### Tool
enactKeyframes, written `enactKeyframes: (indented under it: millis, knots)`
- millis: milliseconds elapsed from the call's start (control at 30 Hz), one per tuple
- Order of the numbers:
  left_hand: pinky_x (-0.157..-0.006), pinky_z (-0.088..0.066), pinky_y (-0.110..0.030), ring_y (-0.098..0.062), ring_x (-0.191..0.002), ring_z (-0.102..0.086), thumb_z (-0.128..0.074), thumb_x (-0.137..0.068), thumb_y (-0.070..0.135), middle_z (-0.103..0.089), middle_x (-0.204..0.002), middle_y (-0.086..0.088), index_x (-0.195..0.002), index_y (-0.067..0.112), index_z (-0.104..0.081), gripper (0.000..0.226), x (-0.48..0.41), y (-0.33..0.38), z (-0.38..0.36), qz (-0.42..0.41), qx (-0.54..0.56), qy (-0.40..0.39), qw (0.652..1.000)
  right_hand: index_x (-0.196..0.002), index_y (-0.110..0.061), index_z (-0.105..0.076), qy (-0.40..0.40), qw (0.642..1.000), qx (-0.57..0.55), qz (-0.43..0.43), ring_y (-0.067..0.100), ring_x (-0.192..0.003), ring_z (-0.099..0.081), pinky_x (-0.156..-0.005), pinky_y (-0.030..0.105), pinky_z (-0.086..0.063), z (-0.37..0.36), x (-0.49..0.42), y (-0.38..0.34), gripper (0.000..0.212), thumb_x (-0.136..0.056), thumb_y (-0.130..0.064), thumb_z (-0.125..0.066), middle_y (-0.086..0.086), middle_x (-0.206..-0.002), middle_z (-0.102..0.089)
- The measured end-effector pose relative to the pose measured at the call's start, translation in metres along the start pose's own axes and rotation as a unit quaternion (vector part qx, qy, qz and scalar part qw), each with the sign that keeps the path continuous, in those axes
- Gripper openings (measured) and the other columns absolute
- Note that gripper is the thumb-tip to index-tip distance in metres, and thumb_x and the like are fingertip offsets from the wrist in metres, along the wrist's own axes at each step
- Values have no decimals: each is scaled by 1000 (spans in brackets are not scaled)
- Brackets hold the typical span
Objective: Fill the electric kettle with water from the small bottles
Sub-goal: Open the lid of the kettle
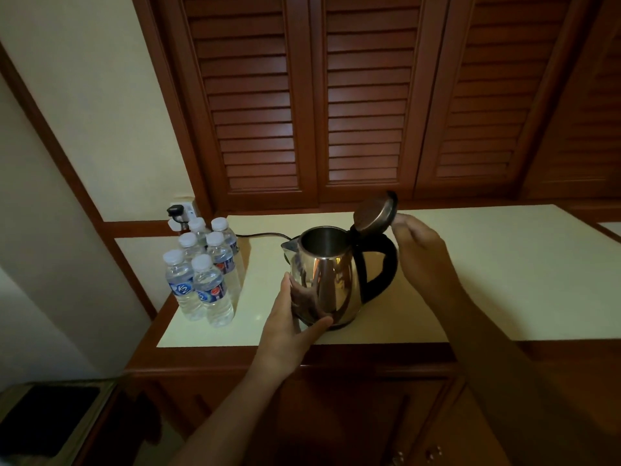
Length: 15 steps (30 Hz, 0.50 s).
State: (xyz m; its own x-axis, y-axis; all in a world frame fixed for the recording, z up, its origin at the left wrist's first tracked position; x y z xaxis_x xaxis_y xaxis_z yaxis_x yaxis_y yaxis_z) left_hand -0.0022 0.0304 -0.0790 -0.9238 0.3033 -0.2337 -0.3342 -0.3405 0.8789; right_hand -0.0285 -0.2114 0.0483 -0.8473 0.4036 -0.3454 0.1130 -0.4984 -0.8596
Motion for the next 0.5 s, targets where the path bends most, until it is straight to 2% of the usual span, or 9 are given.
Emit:
enactKeyframes:
  millis: [33, 100, 167, 233, 300, 367, 433, 500]
  knots:
    - [-110, -52, -41, -8, -137, -53, -81, -83, 57, -59, -144, 17, -152, 41, -32, 86, 0, -1, -1, -2, -2, 3, 1000, -122, -23, -66, 32, 999, 9, 19, -4, -103, -56, -84, 5, -35, 4, 6, 3, 30, -106, -31, -41, -10, -120, -64]
    - [-112, -50, -46, -9, -140, -50, -80, -84, 58, -56, -147, 17, -148, 42, -36, 80, 4, -1, 0, -8, -4, 19, 1000, -127, -18, -63, 109, 992, 12, 59, 8, -117, -56, -97, 21, -44, 13, 29, 10, 30, -105, -30, -47, -4, -126, -64]
    - [-120, -42, -45, -9, -149, -40, -74, -85, 64, -45, -160, 12, -150, 50, -30, 80, 10, -1, 6, -14, -14, 57, 998, -122, -15, -63, 153, 985, 9, 83, 14, -114, -57, -98, 36, -50, 9, 55, 17, 24, -102, -24, -52, -2, -120, -63]
    - [-121, -37, -38, -9, -151, -35, -68, -88, 66, -36, -162, 12, -142, 70, -21, 72, 17, 7, 13, -27, -24, 93, 995, -120, -16, -61, 129, 988, 14, 88, 13, -108, -57, -93, 42, -52, -10, 74, 22, 21, -101, -22, -54, -3, -115, -61]
    - [-115, -39, -29, -7, -145, -41, -67, -96, 52, -41, -153, 15, -131, 82, -20, 66, 20, 14, 15, -54, -33, 110, 992, -125, -21, -59, 62, 993, 23, 94, 10, -110, -56, -93, 42, -52, -38, 85, 28, 25, -102, -26, -52, -6, -119, -59]
    - [-108, -38, -15, -1, -138, -45, -66, -101, 36, -47, -142, 19, -134, 76, -28, 65, 22, 18, 13, -74, -50, 110, 990, -134, -26, -53, 2, 994, 30, 105, 8, -124, -52, -101, 42, -49, -62, 92, 33, 33, -103, -35, -47, -9, -132, -56]
    - [-103, -35, -4, 6, -135, -44, -65, -102, 29, -44, -139, 27, -139, 65, -34, 59, 23, 20, 12, -80, -58, 106, 989, -142, -29, -46, -28, 993, 28, 109, 8, -134, -45, -107, 43, -46, -74, 96, 37, 43, -103, -44, -40, -9, -143, -49]
    - [-106, -37, -8, 5, -136, -44, -63, -104, 29, -42, -139, 33, -144, 53, -38, 53, 23, 17, 12, -78, -48, 104, 990, -146, -28, -42, -41, 993, 29, 103, 8, -137, -42, -109, 42, -45, -78, 95, 42, 49, -102, -48, -38, -8, -147, -46]
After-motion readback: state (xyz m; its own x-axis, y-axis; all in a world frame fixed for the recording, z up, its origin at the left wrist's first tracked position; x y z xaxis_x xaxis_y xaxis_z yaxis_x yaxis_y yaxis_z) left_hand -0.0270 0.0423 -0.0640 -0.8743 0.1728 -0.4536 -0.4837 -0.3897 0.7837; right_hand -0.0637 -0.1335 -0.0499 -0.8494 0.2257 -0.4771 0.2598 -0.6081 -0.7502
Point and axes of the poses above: each hand's wrist, its own x-axis away from the middle knuckle, its own z-axis out of the back of the hand, y = z × x, the point moved 9 cm from there along -x, towards the middle knuckle
